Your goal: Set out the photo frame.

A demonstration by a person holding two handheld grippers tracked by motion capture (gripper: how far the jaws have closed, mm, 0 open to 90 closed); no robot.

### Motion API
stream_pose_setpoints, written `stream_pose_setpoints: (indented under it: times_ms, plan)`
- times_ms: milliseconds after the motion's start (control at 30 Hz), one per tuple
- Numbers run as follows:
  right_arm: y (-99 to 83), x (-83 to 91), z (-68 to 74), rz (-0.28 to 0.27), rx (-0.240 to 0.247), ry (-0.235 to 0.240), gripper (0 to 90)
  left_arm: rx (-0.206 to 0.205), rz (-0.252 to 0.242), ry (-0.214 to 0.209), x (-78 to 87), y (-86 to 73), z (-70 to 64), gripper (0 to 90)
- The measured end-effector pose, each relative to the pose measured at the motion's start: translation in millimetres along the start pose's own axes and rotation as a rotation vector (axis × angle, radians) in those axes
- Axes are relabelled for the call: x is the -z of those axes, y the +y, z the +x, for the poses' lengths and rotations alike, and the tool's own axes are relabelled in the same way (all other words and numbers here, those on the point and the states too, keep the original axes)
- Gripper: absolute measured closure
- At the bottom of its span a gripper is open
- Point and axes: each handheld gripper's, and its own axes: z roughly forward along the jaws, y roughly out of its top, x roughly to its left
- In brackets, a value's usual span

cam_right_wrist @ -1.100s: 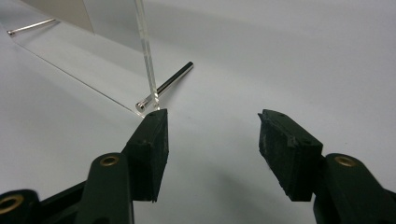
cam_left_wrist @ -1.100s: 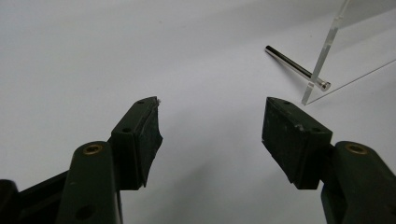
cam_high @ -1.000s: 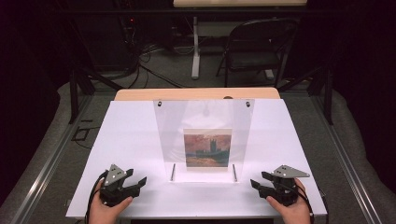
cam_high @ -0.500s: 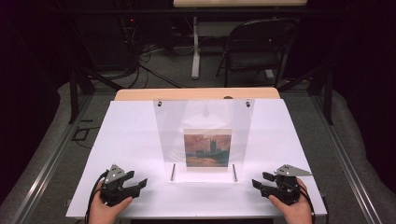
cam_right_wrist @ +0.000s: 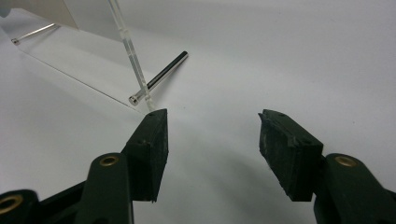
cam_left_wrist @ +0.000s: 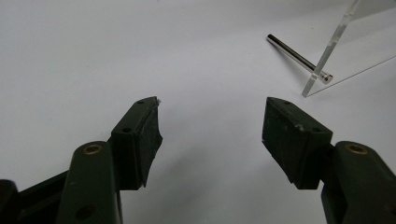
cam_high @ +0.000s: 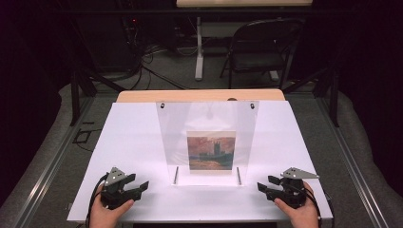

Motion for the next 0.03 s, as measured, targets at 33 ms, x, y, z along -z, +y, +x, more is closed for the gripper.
stream_pose_setpoints:
  times_ms: [33]
  plan:
    - [0.0,0.0,0.0,0.000,0.000,0.000,42.2,0.000,0.000,0.000,0.0,0.0,0.0,36.6]
